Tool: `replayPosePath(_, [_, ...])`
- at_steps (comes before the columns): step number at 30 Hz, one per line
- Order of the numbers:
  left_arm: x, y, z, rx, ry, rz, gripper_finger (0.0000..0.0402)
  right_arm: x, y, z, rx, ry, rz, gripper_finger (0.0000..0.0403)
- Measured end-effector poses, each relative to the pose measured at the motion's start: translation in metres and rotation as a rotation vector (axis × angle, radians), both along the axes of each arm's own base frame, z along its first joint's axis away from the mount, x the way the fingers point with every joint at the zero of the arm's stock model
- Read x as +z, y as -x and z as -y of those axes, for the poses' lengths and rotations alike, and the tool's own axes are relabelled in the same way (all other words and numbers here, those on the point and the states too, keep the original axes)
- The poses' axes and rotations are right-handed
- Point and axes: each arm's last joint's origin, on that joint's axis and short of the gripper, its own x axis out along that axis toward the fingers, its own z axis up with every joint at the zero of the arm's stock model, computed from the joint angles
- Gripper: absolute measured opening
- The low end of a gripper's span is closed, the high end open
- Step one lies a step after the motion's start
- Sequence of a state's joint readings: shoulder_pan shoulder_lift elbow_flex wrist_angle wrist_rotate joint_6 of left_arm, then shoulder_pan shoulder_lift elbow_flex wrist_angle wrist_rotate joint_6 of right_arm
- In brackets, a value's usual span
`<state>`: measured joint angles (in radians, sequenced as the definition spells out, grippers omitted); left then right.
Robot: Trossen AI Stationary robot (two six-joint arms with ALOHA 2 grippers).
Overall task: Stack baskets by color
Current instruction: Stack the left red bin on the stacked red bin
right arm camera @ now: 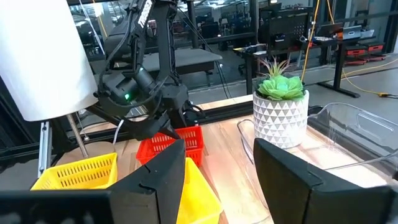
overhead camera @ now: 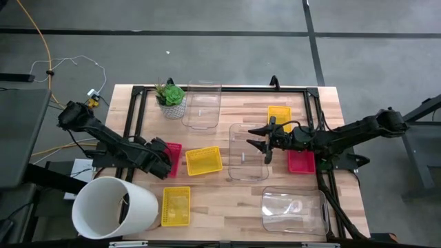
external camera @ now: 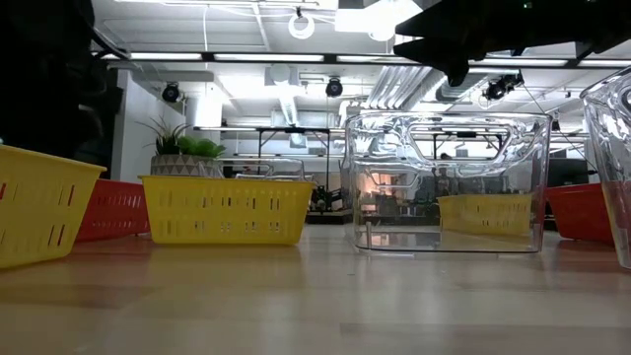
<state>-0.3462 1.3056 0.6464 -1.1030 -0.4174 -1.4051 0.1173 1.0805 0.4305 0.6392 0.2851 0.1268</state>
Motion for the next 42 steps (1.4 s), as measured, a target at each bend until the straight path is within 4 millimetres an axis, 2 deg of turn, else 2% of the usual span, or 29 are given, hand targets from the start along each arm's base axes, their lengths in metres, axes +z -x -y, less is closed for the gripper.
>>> replayPosePath(6, [-0.006,-0.003,-0.001,0.005,-0.006,-0.042,0.0162,0.000,0.000,0.000,0.000,0.000,0.000,0.0176])
replayPosePath(10, [-0.007,-0.003,-0.001,0.006,-0.006,-0.049,0.0111,0.000,0.000,0.000,0.000,0.000,0.003,0.0176])
replayPosePath(15, [-0.006,-0.003,-0.001,0.004,-0.015,-0.046,0.0021,0.000,0.000,0.000,0.000,0.000,0.004,0.0176])
replayPosePath(17, [-0.005,-0.003,-0.002,0.001,-0.030,-0.037,0.0008,0.000,0.000,0.000,0.000,0.000,0.004,0.0176])
replayPosePath(20, [-0.001,-0.001,-0.003,-0.002,-0.051,-0.040,0.0010,0.000,0.000,0.000,0.000,0.000,0.004,0.0176])
replayPosePath(24, [0.019,0.003,-0.006,0.018,-0.133,-0.067,0.0003,0.000,0.000,0.000,0.000,0.003,0.003,0.0176])
replayPosePath(30, [0.065,0.000,-0.008,0.006,-0.273,0.016,0.0001,0.001,0.000,0.000,-0.001,0.002,0.008,0.0176])
replayPosePath(36, [0.106,-0.018,-0.010,-0.081,-0.437,0.184,0.0000,0.001,0.000,0.001,-0.020,-0.008,0.017,0.0176])
replayPosePath(42, [0.127,-0.046,-0.011,-0.146,-0.683,0.379,0.0000,0.004,0.000,0.001,-0.020,-0.064,0.056,0.0176])
